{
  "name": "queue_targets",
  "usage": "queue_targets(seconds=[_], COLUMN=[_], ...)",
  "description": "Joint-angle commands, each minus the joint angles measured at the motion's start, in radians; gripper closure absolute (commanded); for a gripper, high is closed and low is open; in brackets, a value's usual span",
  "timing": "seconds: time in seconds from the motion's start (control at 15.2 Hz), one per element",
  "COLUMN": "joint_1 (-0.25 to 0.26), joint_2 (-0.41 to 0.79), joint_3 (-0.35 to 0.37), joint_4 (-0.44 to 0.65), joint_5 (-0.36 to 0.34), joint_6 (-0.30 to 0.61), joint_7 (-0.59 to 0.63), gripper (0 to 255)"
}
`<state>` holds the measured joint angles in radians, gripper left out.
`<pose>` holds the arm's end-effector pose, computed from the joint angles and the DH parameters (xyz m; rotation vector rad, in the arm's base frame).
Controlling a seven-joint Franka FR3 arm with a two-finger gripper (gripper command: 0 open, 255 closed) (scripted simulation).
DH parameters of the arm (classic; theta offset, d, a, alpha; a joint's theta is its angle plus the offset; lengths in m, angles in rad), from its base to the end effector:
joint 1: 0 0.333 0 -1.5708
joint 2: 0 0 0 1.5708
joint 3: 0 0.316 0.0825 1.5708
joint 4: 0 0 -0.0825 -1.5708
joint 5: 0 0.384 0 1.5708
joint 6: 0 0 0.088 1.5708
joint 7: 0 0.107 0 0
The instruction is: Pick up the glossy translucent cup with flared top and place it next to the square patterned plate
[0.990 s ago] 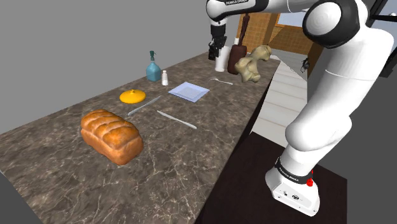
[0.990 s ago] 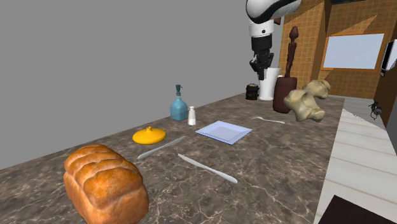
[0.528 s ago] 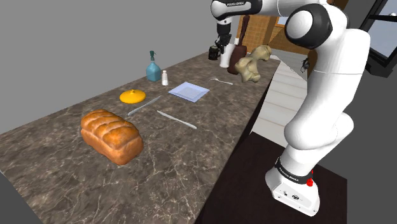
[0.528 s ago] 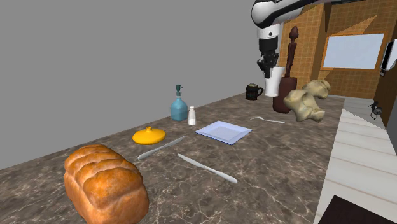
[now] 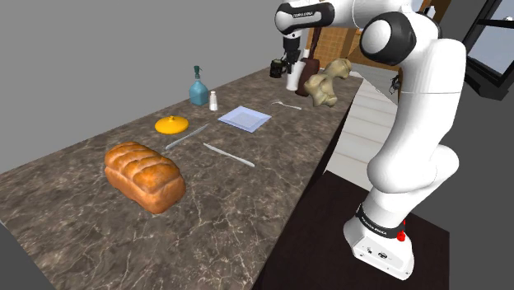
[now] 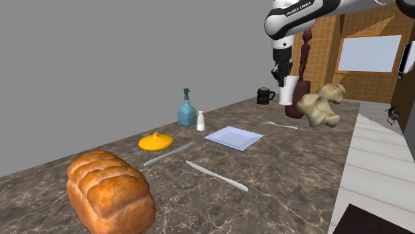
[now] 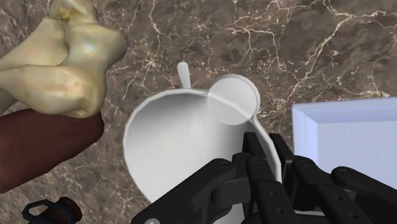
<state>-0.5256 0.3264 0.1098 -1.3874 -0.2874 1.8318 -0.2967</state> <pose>0.6003 -0.3022 0.5405 2.8666 -0.0992 0.0369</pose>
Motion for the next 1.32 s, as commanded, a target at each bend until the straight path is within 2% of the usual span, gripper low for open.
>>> queue_targets(seconds=[0.0,1.25], joint_1=[-0.001,-0.007], joint_2=[-0.004,0.024], joint_3=[0.0,-0.009], joint_4=[-0.031,-0.243], joint_5=[-0.002,-0.031], joint_6=[0.027,0.26], joint_7=[0.007,0.07], gripper=[255,255])
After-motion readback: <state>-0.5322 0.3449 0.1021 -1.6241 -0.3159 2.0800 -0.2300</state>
